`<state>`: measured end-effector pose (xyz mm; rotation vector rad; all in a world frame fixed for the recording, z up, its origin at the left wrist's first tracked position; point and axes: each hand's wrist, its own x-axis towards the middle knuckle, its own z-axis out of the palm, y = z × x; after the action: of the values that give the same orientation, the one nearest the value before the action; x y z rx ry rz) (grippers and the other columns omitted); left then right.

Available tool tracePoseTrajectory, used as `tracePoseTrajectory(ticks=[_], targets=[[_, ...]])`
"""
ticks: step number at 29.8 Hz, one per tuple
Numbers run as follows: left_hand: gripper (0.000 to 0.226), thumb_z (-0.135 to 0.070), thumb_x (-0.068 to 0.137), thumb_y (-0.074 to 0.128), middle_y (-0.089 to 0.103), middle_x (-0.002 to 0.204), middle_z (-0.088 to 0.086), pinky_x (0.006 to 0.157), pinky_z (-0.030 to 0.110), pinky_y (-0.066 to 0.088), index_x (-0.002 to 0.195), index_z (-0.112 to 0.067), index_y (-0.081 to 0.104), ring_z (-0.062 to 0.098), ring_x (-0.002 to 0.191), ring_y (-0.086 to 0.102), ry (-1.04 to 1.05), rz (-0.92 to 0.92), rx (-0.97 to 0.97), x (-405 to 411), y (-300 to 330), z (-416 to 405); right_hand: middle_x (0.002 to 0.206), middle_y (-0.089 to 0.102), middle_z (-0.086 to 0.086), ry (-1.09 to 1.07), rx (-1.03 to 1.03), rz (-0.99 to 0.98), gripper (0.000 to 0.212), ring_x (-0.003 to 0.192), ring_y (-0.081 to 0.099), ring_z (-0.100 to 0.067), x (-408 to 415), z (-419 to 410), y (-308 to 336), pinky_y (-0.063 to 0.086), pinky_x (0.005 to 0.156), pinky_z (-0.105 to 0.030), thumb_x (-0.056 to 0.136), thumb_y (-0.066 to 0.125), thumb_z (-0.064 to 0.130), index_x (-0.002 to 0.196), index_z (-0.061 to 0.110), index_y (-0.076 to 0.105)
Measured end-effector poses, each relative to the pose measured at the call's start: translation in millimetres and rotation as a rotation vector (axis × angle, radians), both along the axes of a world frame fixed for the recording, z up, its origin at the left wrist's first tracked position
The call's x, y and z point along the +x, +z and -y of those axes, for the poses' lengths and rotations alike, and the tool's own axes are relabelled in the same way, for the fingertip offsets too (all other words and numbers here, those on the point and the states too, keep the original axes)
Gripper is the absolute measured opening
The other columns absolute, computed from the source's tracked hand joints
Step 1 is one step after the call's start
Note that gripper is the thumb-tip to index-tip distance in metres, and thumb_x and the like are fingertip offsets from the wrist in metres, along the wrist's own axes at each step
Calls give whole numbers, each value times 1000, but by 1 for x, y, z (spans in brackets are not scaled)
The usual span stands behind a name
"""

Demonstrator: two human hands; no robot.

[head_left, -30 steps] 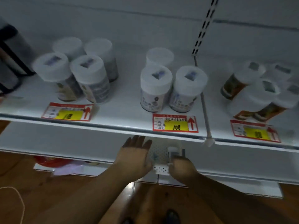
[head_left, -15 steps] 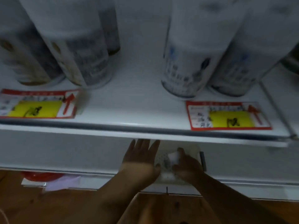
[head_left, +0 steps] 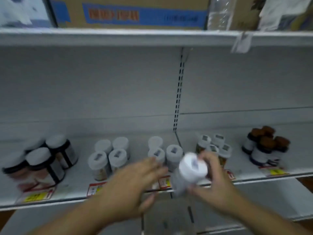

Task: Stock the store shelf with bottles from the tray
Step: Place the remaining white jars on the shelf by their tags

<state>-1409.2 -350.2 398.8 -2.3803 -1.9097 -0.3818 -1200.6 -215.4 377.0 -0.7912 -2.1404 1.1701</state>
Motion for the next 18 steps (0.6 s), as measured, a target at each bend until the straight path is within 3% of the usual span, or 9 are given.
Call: tracePoseTrajectory(ticks=[2,3,5,7,11,13,18], targets=[[63,-44,79,58,49,144,1,103,32,42,138,-26,44,18,135,43,123,-63,81,-5,36,-21,99,56,8,-48,51,-36,63,82,60,0,-14,-33,36,50,73,-15,66,80,4,103,34,39],[66,-47,83,54,37,152,-1,111,30,32,143,-29,34,16,142,29,179,-51,76,-10,49,-34,102,56,2,-36,35,-57,65,87,60,-8,-28,-51,54,52,79,-24,67,79,3,106,36,38],[74,-53,86,49,16,159,-4,116,27,17,148,-33,15,12,147,7,268,-4,-53,-16,65,-56,114,55,-5,11,-14,-8,65,101,58,-22,-45,-86,68,53,89,-42,70,77,6,115,34,40],[77,-55,87,48,6,161,-4,116,27,12,149,-33,8,11,147,0,333,8,-164,-23,76,-76,117,54,-3,70,-68,58,61,103,57,-24,-55,-113,65,54,89,-48,71,75,6,116,31,43],[79,-56,87,49,-1,161,-4,116,28,8,149,-35,3,12,147,-5,448,39,-306,-28,80,-94,101,58,7,166,-39,93,47,97,58,-20,-67,-150,57,53,83,-40,70,72,6,101,34,52],[80,-55,88,49,-2,161,-3,116,28,7,149,-35,1,13,147,-5,482,12,-327,-30,78,-96,99,57,3,198,-36,109,44,94,56,-20,-76,-162,52,50,78,-36,68,72,4,95,32,53],[79,-53,88,50,-2,161,-6,116,30,9,148,-37,1,11,147,-7,597,47,-388,-32,74,-92,102,52,0,333,45,401,45,91,51,-15,-97,-182,33,41,74,-28,71,77,19,108,16,51]])
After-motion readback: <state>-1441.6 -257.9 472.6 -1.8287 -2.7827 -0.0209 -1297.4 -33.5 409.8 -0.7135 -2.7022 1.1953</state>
